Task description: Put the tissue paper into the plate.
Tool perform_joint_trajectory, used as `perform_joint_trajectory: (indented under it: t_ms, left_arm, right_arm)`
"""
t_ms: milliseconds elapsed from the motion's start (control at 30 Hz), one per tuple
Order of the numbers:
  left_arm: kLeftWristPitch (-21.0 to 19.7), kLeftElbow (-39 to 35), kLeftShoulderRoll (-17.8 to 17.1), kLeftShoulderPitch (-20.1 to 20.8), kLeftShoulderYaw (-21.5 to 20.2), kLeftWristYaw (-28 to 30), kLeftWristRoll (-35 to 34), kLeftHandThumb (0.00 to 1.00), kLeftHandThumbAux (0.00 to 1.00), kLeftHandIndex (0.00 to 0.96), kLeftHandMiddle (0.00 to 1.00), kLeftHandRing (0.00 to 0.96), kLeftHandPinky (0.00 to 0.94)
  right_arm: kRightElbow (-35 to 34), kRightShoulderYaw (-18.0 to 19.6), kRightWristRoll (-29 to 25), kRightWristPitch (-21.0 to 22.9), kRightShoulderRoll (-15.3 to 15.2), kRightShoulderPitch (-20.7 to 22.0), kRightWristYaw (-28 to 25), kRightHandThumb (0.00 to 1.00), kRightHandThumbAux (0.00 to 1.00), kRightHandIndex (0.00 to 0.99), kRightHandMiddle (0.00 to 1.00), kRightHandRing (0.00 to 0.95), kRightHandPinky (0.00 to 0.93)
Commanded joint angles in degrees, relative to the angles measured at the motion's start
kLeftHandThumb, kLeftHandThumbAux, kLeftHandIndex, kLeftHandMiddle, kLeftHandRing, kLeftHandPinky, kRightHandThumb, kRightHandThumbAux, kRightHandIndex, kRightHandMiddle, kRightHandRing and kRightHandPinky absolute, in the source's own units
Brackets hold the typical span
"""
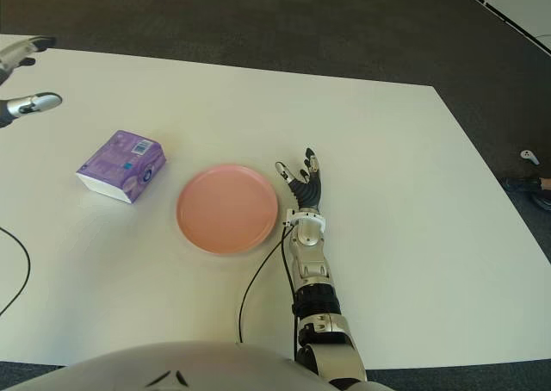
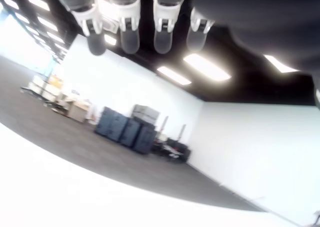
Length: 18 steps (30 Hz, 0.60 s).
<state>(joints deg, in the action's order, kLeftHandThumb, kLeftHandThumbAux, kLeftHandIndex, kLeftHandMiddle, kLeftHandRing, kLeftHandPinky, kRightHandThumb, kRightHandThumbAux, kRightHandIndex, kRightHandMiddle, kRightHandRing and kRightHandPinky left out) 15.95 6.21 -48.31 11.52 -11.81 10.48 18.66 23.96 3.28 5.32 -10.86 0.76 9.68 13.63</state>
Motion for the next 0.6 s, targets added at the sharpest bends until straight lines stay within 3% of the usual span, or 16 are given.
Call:
perform_joint_trajectory:
  t_ms: [33,233,600]
  left_arm:
    - [9.32,21.69,-5.91,5.95,14.27,-12.34,21.22,0.408,0.193,0.0,0.0,0.0,0.0]
    - [15.0,28.04,-7.77,10.28,19.43,-16.26,26.1,0.369,0.19,0.0,0.0,0.0,0.0]
    - [24.02,42.03,-7.75,20.12,29.65,-28.36,34.67,0.354,0.136,0.0,0.0,0.0,0.0]
  right_arm:
    - [5.87,-0.12,-0.68,4.28,0.45,-2.76,-1.33,0.175,0.661,0.051,0.042,0.04,0.089]
    - [6.17,0.06,-0.52,4.0,0.56,-2.39,-0.71,0.169,0.673,0.049,0.037,0.037,0.082]
    - [6.82,0.32,-0.93,3.57,0.26,-2.19,-1.24,0.175,0.671,0.053,0.044,0.045,0.091]
